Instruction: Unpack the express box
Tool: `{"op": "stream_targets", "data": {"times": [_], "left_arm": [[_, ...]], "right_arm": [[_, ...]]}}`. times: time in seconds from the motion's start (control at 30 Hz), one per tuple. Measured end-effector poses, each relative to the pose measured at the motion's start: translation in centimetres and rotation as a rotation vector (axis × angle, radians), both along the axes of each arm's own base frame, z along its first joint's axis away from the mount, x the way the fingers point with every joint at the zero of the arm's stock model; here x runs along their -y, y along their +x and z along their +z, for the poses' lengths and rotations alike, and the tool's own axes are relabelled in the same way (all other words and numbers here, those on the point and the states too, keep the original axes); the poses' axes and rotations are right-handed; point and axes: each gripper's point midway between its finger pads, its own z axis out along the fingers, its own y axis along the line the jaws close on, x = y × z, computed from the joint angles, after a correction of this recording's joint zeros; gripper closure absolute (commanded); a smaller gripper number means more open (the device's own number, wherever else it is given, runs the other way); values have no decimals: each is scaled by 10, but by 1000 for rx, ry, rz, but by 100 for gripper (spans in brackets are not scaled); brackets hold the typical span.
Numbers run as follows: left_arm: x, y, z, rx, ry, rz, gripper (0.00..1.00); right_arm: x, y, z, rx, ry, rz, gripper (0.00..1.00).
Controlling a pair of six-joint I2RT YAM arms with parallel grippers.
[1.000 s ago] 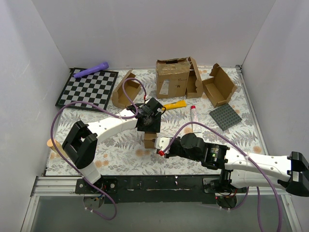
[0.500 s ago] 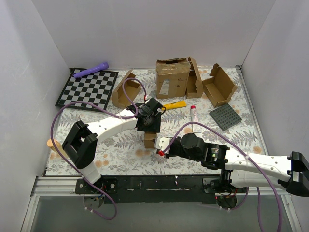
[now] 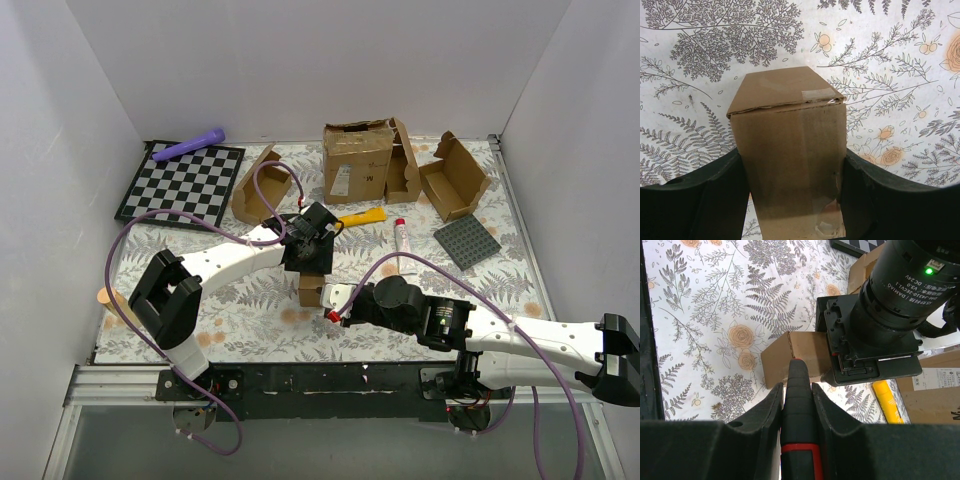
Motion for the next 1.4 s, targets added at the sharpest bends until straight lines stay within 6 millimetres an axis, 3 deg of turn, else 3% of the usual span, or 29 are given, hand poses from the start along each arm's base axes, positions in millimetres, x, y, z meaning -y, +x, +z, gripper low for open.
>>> {"op": "stream_targets", "data": {"times": [1.4], "left_arm": [[3,2,0,9,-5,-7,100]], "right_arm": [[14,0,0,6,-22,-28,99]]}}
